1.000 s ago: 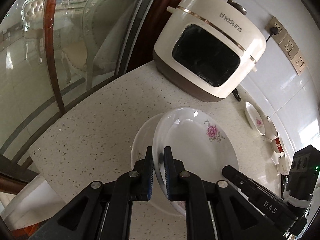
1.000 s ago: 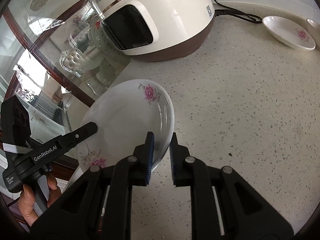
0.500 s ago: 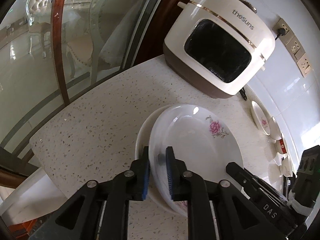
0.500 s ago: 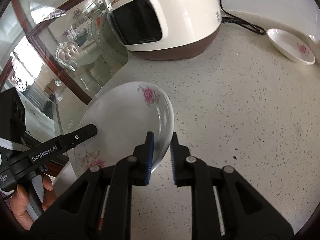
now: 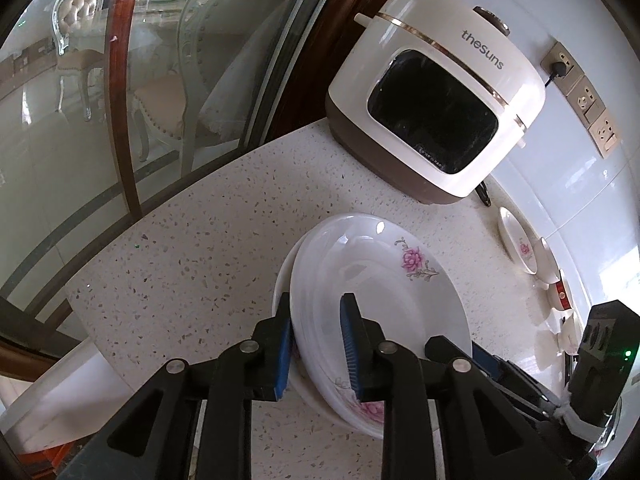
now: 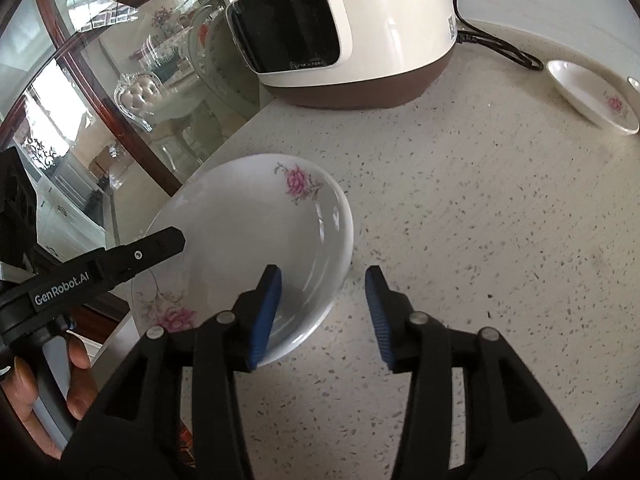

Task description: Organize plates and bowls

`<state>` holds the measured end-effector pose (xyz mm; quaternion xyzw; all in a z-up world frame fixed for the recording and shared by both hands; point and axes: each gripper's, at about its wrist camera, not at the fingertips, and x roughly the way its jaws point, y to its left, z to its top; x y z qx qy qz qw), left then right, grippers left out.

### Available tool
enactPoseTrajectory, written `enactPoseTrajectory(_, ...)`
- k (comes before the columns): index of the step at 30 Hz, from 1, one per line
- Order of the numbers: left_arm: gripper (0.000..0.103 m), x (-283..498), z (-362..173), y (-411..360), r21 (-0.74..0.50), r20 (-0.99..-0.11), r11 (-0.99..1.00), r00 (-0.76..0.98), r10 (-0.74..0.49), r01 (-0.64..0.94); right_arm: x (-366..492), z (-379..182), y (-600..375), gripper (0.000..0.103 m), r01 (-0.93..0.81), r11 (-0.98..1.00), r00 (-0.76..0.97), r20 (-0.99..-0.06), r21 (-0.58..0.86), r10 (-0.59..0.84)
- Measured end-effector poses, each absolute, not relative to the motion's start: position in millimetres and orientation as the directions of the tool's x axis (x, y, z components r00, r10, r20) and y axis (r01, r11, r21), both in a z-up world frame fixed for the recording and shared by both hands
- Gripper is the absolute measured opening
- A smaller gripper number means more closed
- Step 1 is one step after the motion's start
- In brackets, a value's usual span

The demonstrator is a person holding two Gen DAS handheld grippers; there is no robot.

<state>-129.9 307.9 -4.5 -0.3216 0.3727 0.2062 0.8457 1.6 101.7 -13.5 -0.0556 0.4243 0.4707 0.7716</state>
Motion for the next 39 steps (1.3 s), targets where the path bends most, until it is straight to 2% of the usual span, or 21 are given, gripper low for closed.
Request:
enactPoseTrajectory(4, 0.025, -129, -4, 308, -0.388, -0.763, 0.709, 0.637, 0.111, -0.588, 3, -15, 98, 0.046, -0.77, 0.548, 0.186, -0.706, 0.327, 0.684)
enactPoseTrajectory(5, 0.025, -128, -4, 307, -0.385, -0.763, 0.711, 0.636, 0.113, -0.588, 3, -15, 96, 0.042, -0.769, 0.544, 0.181, -0.702, 0.335, 0.689)
enactPoseTrajectory(6, 0.025, -128, -4, 307, -0.385, -0.763, 0.712, 0.636, 0.113, -0.588, 3, -15, 96, 0.028, -0.771, 0.531, 0.169, -0.693, 0.35, 0.701)
enactPoseTrajectory(7, 0.025, -128, -4, 307, -0.383, -0.763, 0.713, 0.636, 0.114, -0.587, 3, -14, 95, 0.026, -0.771, 0.527, 0.163, -0.69, 0.356, 0.705)
enactPoseTrajectory(18, 0.025, -128, -4, 308, -0.392, -0.771, 0.715, 0.631, 0.088, -0.579, 12, -21, 79, 0.021, -0.716, 0.501, 0.098, -0.64, 0.486, 0.762)
enactPoseTrajectory(25, 0.025, -132, -9, 316, -0.476, -0.759, 0.682, 0.651, 0.001, -0.556, 25, -31, 66, 0.019, -0.636, 0.466, 0.027, -0.585, 0.615, 0.81)
enactPoseTrajectory(31, 0.025, -134, -11, 319, -0.506, -0.746, 0.689, 0.664, -0.049, -0.518, 27, -33, 59, 0.018, -0.606, 0.463, 0.018, -0.571, 0.646, 0.821)
enactPoseTrajectory(35, 0.021, -132, -8, 317, -0.485, -0.754, 0.716, 0.655, -0.05, -0.503, 26, -34, 60, 0.017, -0.6, 0.466, 0.023, -0.569, 0.65, 0.822)
enactPoseTrajectory(39, 0.011, -131, -4, 314, -0.424, -0.768, 0.755, 0.64, -0.007, -0.501, 27, -37, 58, 0.017, -0.599, 0.467, 0.025, -0.568, 0.65, 0.823)
